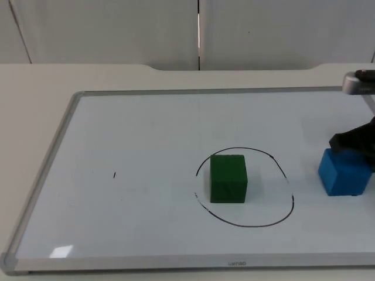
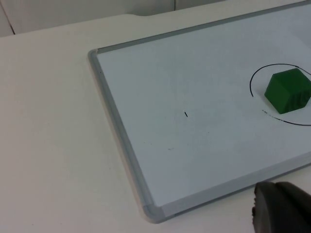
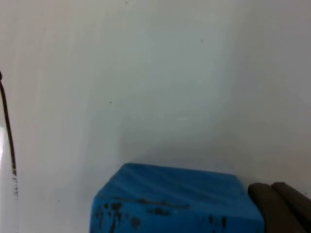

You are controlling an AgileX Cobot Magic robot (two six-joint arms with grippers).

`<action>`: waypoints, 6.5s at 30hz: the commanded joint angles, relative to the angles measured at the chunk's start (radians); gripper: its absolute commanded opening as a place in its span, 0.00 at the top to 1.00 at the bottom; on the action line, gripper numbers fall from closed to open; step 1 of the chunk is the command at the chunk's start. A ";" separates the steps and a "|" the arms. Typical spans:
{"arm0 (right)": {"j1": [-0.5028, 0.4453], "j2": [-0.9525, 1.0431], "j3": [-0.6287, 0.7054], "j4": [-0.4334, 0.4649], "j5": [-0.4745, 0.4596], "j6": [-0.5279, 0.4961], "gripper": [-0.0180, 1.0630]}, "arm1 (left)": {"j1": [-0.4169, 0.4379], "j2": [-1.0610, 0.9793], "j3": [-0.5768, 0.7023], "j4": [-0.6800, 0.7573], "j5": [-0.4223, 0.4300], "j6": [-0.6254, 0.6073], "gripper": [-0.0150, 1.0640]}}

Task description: Push the two cubes into the marked area.

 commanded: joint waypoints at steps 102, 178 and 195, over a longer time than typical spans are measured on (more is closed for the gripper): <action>0.194 0.000 -0.004 0.309 0.091 -0.133 0.98 | 0.003 -0.004 0.005 -0.009 0.004 0.002 0.99; 0.262 -1.394 0.291 0.101 0.302 -0.242 0.98 | 0.003 -0.004 0.005 -0.005 0.004 0.002 0.99; 0.262 -1.720 0.359 0.099 0.608 -0.214 0.98 | 0.003 -0.004 0.005 -0.005 0.004 0.002 0.99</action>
